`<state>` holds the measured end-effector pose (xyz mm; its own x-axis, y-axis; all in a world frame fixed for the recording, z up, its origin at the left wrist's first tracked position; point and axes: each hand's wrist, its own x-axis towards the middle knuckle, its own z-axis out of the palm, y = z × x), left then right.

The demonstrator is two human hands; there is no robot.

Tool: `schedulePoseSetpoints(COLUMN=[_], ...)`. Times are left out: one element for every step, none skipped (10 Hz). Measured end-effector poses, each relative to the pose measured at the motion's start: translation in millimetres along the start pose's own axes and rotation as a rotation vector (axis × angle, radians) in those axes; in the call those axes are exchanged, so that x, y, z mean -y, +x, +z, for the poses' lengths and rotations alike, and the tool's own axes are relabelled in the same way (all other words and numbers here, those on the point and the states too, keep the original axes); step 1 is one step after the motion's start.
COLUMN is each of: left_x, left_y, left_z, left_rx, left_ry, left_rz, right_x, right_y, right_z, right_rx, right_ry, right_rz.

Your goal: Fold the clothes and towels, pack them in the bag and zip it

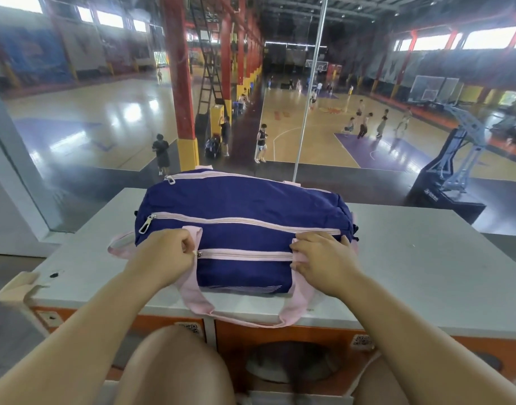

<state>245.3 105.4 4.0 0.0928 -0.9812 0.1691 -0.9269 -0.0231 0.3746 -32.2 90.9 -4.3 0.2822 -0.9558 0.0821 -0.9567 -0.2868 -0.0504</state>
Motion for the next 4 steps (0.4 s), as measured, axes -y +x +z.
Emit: schedulePoseSetpoints(left_x=[-3.5,-17.8,-41.2,-63.6], left_y=[14.7,32.5,54.3,80.5], left_z=[-13.0,-29.0,-45.7,-54.8], left_rx=[0.130,0.265,0.343,0.319], left_ry=[0.120,0.213,0.243,0.255], left_rz=[0.023,0.092,0.132,0.175], right_x=[-7.6,-17.0,-28.8,-50.3], right_y=[7.1,12.3,21.1,35.4], right_z=[-22.5,-50.2,-80.0,-100.3], right_rx=[0.134,0.263,0.292,0.241], right_ry=[0.033,0.090,0.177,0.181], right_rz=[-0.069,-0.118,-0.067,-0.006])
